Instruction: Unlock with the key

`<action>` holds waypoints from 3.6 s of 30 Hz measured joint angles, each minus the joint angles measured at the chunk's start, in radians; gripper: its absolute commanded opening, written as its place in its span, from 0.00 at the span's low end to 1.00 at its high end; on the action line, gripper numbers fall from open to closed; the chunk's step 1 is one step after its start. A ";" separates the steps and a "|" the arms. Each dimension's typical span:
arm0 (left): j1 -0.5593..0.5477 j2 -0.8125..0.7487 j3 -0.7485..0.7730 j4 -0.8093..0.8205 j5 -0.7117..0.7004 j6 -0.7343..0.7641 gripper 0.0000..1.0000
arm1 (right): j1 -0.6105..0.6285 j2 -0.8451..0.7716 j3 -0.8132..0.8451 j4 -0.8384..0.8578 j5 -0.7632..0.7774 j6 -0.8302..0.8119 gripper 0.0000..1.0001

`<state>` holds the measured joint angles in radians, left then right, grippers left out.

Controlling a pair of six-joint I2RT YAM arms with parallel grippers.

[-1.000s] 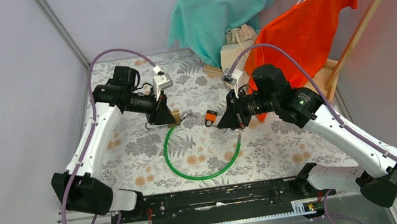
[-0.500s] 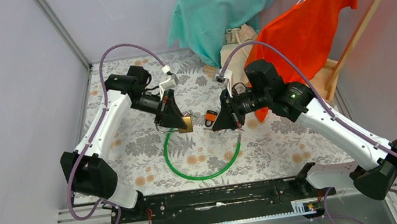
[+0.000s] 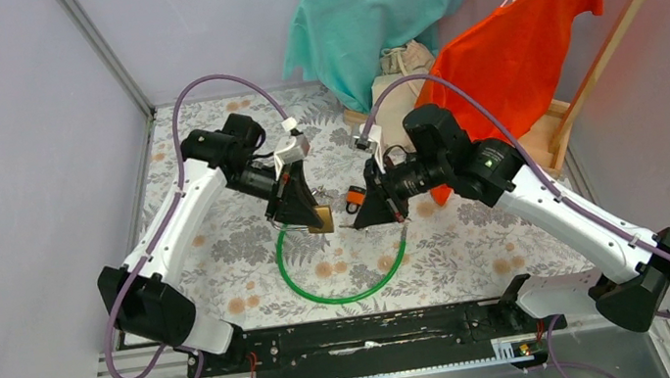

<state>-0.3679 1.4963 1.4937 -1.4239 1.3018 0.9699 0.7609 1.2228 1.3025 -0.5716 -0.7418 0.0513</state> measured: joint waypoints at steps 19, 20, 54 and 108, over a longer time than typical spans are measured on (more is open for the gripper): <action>-0.074 -0.043 -0.006 -0.005 0.000 -0.014 0.00 | 0.070 0.000 0.024 -0.045 0.079 -0.039 0.00; -0.077 -0.043 -0.006 -0.005 0.000 -0.015 0.00 | 0.072 -0.001 0.026 -0.045 0.079 -0.039 0.00; -0.091 -0.045 -0.006 -0.012 -0.018 -0.040 0.00 | 0.084 -0.008 0.026 -0.036 0.146 -0.026 0.00; -0.087 -0.074 0.005 0.082 -0.082 -0.328 0.00 | 0.094 -0.036 -0.158 0.332 0.109 0.206 0.00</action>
<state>-0.4553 1.4223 1.4990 -1.3418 1.2198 0.6422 0.8551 1.1866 1.1442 -0.2394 -0.6331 0.2569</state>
